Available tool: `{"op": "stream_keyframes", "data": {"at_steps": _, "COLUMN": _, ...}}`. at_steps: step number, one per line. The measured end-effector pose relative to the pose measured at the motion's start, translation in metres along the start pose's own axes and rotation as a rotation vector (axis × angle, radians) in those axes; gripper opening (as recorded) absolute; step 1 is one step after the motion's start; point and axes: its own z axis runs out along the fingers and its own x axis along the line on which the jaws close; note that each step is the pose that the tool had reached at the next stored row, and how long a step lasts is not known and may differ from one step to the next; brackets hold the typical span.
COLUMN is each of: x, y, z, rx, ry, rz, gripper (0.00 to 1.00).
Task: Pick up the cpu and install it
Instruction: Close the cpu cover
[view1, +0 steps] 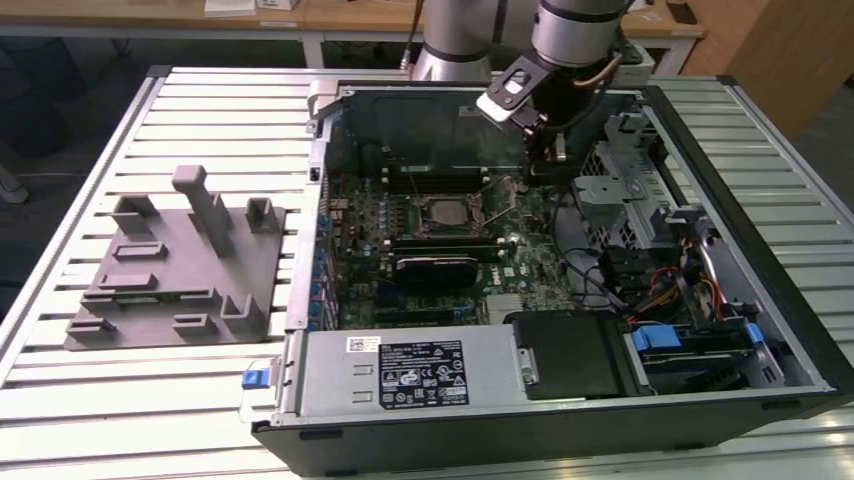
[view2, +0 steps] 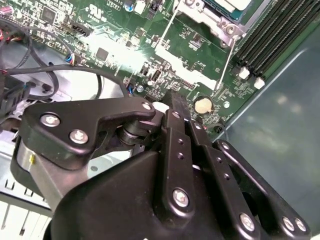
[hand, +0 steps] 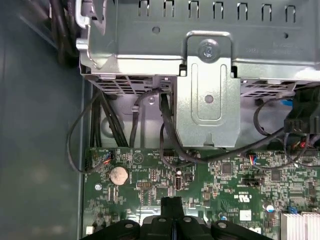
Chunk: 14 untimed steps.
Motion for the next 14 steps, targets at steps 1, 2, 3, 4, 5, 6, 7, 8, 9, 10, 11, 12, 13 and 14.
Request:
{"op": "stream_keyframes", "data": {"at_steps": 1, "x": 0.0000, "y": 0.0000, "z": 0.0018, "rx": 0.0000, "ry": 0.0000, "rz": 0.000, "gripper": 0.11}}
{"op": "stream_keyframes", "data": {"at_steps": 2, "x": 0.0000, "y": -0.0001, "z": 0.0036, "rx": 0.0000, "ry": 0.0001, "rz": 0.000, "gripper": 0.11}}
{"op": "stream_keyframes", "data": {"at_steps": 3, "x": -0.0001, "y": -0.0001, "z": 0.0054, "rx": 0.0000, "ry": -0.0001, "rz": 0.000, "gripper": 0.11}}
{"op": "stream_keyframes", "data": {"at_steps": 4, "x": 0.0000, "y": -0.0001, "z": 0.0073, "rx": 0.0000, "ry": -0.0001, "rz": 0.000, "gripper": 0.11}}
{"op": "stream_keyframes", "data": {"at_steps": 5, "x": 0.0000, "y": -0.0002, "z": 0.0091, "rx": 0.0000, "ry": 0.0000, "rz": 0.000, "gripper": 0.11}}
{"op": "stream_keyframes", "data": {"at_steps": 6, "x": 0.0001, "y": -0.0002, "z": 0.0109, "rx": 0.0000, "ry": 0.0000, "rz": 0.000, "gripper": 0.11}}
{"op": "stream_keyframes", "data": {"at_steps": 7, "x": 0.0001, "y": -0.0003, "z": 0.0127, "rx": 0.0000, "ry": -0.0001, "rz": 0.000, "gripper": 0.11}}
{"op": "stream_keyframes", "data": {"at_steps": 8, "x": 0.0001, "y": -0.0003, "z": 0.0144, "rx": 0.0000, "ry": -0.0001, "rz": 0.000, "gripper": 0.11}}
{"op": "stream_keyframes", "data": {"at_steps": 9, "x": 0.0002, "y": -0.0004, "z": 0.0160, "rx": 0.0000, "ry": 0.0000, "rz": 0.000, "gripper": 0.11}}
{"op": "stream_keyframes", "data": {"at_steps": 10, "x": 0.0002, "y": -0.0004, "z": 0.0169, "rx": 0.0000, "ry": 0.0001, "rz": 0.000, "gripper": 0.11}}
{"op": "stream_keyframes", "data": {"at_steps": 11, "x": 0.0002, "y": -0.0004, "z": 0.0170, "rx": 0.0001, "ry": -0.0001, "rz": 0.000, "gripper": 0.11}}
{"op": "stream_keyframes", "data": {"at_steps": 12, "x": 0.0002, "y": -0.0004, "z": 0.0170, "rx": 0.0001, "ry": -0.0002, "rz": 0.000, "gripper": 0.11}}
{"op": "stream_keyframes", "data": {"at_steps": 13, "x": 0.0002, "y": -0.0004, "z": 0.0169, "rx": 0.0001, "ry": -0.0003, "rz": 0.000, "gripper": 0.11}}
{"op": "stream_keyframes", "data": {"at_steps": 14, "x": 0.0002, "y": -0.0004, "z": 0.0170, "rx": 0.0002, "ry": -0.0003, "rz": 0.000, "gripper": 0.11}}
